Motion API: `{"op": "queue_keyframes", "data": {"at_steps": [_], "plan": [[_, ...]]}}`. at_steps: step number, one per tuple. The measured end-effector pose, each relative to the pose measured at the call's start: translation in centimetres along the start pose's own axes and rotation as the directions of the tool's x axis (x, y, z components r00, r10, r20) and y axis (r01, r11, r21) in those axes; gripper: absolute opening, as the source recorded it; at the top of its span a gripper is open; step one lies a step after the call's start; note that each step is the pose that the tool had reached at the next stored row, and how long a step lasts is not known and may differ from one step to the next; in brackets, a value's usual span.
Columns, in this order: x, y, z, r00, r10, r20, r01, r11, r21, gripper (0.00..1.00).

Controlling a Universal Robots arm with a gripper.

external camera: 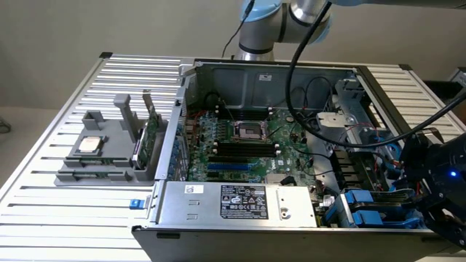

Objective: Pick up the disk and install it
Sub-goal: 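Insert the disk into the insertion slot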

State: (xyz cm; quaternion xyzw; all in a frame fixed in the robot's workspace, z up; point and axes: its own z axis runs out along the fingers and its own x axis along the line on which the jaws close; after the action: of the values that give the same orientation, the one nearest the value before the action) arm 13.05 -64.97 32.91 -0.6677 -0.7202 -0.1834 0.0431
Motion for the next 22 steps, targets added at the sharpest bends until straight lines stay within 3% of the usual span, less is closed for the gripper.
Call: {"op": "queue_keyframes", "data": {"at_steps": [3,6,8,15,17,19,22], "plan": [[-0.16,0.23,0.02,0.9999,0.009,-0.0096,-0.008,0.9998,0.0195,0.39],[-0.22,0.49,0.08,0.9998,0.013,-0.0173,-0.013,0.9995,0.0303,0.39],[-0.23,0.58,0.09,0.9997,0.013,-0.0189,-0.012,0.9993,0.035,0.39],[-0.25,0.64,0.1,0.9997,0.011,-0.0215,-0.01,0.9992,0.0388,0.36],[-0.25,0.66,0.11,0.9997,0.011,-0.0216,-0.01,0.9992,0.0394,0.24],[-0.25,0.66,0.11,0.9997,0.011,-0.0217,-0.011,0.9991,0.0412,0.18],[-0.25,0.67,0.11,0.9997,0.013,-0.0218,-0.012,0.9988,0.0465,0.17]]}}
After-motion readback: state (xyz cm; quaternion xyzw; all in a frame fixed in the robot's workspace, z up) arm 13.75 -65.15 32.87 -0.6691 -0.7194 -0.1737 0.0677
